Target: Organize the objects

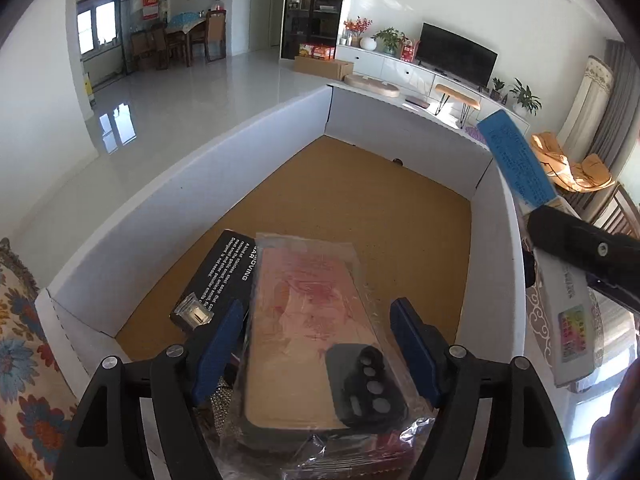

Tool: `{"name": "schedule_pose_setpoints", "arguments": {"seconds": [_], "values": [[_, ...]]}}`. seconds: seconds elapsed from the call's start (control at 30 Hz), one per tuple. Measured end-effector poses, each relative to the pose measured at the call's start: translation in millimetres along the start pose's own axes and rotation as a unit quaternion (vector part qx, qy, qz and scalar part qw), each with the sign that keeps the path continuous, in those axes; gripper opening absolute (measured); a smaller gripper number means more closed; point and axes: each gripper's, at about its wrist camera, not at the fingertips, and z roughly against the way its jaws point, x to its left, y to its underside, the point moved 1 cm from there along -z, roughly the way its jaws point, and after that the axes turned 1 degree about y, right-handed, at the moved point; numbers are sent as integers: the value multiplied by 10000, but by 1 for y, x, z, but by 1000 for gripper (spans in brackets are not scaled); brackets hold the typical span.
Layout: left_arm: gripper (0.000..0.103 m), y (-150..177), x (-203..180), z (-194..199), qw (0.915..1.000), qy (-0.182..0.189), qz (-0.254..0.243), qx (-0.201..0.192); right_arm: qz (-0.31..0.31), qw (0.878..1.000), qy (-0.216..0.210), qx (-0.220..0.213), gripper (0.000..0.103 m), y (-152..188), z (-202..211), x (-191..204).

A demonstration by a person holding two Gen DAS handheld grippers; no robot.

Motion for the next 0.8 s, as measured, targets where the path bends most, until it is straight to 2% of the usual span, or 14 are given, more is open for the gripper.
{"name": "schedule_pose_setpoints", "arguments": {"seconds": [0.07, 0.1, 0.17, 0.23, 0.3, 0.37, 0.4, 0.47, 0.53, 0.63, 0.7, 0.8], "values": [[85, 1, 5, 3, 9994, -329, 0, -47, 97, 9995, 63, 296, 46, 5, -34, 7], [93, 4, 7, 4, 9989, -458, 25, -58, 135, 9986, 166, 489, 49, 9, -49, 8], [94, 11, 14, 7, 9987, -479, 131, -67, 196, 9965, 362, 725, 60, 19, -66, 6], [94, 18, 16, 15, 9988, -391, 250, -135, 229, 9973, 366, 598, 63, 25, -59, 3], [94, 25, 7, 25, 9987, -323, 294, -266, 280, 9987, 344, 237, 76, 29, -32, -5], [94, 33, -10, 36, 9989, -88, 238, -398, 391, 9975, 540, -238, 100, 35, 2, -17], [94, 37, -25, 44, 9987, 90, 185, -460, 450, 9952, 723, -475, 103, 40, 20, -26], [94, 49, -57, 53, 9971, 559, 7, -517, 516, 9890, 1159, -757, 103, 52, 50, -49], [94, 62, -93, 59, 9924, 1089, -287, -491, 420, 9829, 1666, -660, 103, 68, 71, -88], [94, 88, -155, 62, 9801, 1733, -913, -308, 107, 9704, 2399, -265, 103, 104, 94, -159], [94, 111, -196, 59, 9711, 1946, -1377, -115, -135, 9554, 2948, -58, 103, 132, 116, -205], [94, 143, -245, 48, 9585, 1999, -2029, 147, -485, 9392, 3399, 45, 103, 166, 152, -253]]}}
